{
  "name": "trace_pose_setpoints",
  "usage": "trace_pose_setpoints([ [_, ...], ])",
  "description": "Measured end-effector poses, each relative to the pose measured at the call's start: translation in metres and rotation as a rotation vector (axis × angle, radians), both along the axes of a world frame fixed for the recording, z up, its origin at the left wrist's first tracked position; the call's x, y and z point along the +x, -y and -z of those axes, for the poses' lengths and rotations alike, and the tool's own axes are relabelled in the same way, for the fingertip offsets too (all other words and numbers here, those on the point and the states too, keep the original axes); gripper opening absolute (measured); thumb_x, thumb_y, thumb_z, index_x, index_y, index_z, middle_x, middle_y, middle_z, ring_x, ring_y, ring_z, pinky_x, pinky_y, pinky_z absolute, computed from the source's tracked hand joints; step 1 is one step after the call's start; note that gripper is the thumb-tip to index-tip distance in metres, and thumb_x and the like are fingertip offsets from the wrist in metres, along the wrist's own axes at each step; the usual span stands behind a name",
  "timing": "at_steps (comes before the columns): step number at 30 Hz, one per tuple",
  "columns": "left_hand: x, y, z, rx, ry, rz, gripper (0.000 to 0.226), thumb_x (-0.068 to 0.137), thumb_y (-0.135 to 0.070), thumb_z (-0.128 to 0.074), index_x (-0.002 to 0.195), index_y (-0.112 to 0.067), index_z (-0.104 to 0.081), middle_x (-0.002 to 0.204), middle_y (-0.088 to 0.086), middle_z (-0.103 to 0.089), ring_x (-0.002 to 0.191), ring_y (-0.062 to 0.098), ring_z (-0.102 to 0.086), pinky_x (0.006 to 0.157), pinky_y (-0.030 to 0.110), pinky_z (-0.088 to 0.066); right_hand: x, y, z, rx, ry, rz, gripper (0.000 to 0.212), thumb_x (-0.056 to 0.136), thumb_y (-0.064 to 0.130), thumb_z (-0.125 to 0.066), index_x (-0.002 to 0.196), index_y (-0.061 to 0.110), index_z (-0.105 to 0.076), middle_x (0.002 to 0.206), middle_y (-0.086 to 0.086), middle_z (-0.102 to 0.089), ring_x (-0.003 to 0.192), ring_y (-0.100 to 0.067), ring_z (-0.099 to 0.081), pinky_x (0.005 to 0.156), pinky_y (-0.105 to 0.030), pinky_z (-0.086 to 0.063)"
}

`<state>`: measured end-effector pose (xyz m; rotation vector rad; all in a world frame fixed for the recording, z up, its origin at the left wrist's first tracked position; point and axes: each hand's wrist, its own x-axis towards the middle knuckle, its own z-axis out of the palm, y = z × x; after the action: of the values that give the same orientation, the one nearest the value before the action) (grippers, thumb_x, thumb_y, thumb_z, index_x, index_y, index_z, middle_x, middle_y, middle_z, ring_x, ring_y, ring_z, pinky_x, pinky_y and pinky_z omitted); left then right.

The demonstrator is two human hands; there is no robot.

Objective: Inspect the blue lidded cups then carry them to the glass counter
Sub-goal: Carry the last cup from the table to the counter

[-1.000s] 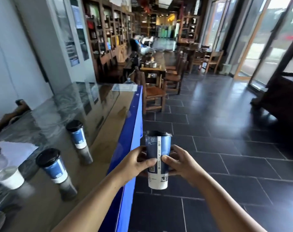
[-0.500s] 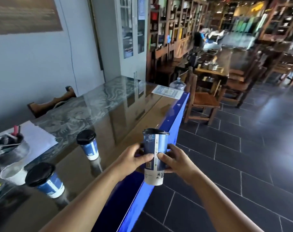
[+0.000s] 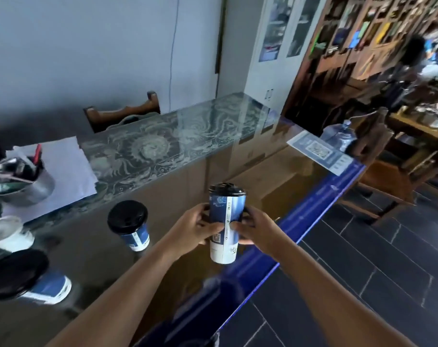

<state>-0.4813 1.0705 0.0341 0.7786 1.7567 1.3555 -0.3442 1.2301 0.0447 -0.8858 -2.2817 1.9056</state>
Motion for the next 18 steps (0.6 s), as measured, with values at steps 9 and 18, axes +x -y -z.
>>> trace_pose_setpoints([
  [9, -0.034, -0.006, 0.034, -0.176, -0.11, -0.219, 0.045, 0.083, -0.012, -0.081, 0.122, -0.021, -0.059, 0.109, -0.007, -0.073, 0.095, 0.002, -0.072, 0.085, 0.027, -0.058, -0.079, -0.043, 0.028, 0.098, 0.122, -0.317, 0.038, 0.086, 0.014, -0.076, 0.116, 0.033, -0.063, 0.109, 0.0, -0.074, 0.106, -0.022, -0.072, 0.095, -0.048, -0.06],
  [18, -0.048, -0.038, 0.054, -0.32, -0.161, -0.5, 0.057, 0.08, -0.017, -0.085, 0.125, -0.031, -0.054, 0.108, -0.015, -0.069, 0.101, 0.006, -0.07, 0.087, 0.027, -0.057, -0.148, -0.085, 0.054, 0.246, 0.121, -0.608, 0.055, 0.083, 0.016, -0.081, 0.133, 0.022, -0.058, 0.118, 0.002, -0.073, 0.107, -0.015, -0.07, 0.098, -0.044, -0.059],
])
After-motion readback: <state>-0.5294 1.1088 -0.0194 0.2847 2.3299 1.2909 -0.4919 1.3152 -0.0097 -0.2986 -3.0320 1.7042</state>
